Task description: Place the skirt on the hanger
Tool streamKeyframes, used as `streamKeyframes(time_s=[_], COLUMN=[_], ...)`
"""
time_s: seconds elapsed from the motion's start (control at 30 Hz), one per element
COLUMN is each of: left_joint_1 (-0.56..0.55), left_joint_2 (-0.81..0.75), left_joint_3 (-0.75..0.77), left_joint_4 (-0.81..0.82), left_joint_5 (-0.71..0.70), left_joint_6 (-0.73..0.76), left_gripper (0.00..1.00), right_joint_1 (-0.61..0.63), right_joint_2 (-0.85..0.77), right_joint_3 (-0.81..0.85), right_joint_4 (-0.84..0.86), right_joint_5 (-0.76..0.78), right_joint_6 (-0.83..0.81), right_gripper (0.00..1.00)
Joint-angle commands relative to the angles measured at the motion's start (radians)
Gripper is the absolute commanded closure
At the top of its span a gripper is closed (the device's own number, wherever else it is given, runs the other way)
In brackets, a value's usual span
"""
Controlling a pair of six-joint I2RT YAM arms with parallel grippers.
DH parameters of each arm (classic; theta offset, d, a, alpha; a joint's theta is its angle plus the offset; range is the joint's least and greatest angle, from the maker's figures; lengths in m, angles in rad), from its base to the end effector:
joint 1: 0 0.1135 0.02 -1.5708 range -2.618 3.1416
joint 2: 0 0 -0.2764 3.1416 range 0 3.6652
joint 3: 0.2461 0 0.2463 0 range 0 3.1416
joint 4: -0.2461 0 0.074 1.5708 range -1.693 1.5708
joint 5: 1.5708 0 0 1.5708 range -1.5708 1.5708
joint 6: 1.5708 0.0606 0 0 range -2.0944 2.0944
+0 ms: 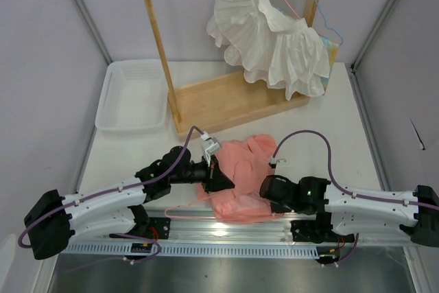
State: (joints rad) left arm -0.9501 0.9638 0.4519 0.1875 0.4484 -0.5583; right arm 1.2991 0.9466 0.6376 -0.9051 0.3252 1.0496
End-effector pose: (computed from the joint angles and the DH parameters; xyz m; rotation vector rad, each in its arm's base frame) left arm 0.1077 -0.1958 0.2348 0.7503 2.0032 -1.3897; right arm 0.0590 0.1395 0.1991 -0.2561 2.6827 0.2773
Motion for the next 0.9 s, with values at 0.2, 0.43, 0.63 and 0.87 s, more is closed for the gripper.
streamKeyframes(time_s=[0.2,0.43,0.63,0.87], left_joint_1=[-0.027,-0.038,-0.041,-0.042], left_joint_2=[0.033,0.079,0.11,0.157], left_joint_3=[-0.028,-0.045,-0.073,-0.09], left_joint_4=[0.162,0.227,0.326,0.407], left_joint_5=[-0.034,-0.057,-0.044,-0.004], left_joint_6=[-0.051,-0.081,-0.095,-0.109], left_gripper=[1.0,1.0,1.0,1.0], right_joint_1=[-0.006,-0.006,-0.006,-0.009], right_joint_2=[0.004,0.006,0.006,-0.003], right_joint_3=[0.051,0.059,0.054,0.051], right_joint_4=[0.02,0.015,0.0,-0.026], right_joint_5=[0.026,0.028,0.026,0.044], right_joint_6=[-0.007,-0.005,0.001,0.026], right_gripper=[0.98,0.98,0.96,0.9])
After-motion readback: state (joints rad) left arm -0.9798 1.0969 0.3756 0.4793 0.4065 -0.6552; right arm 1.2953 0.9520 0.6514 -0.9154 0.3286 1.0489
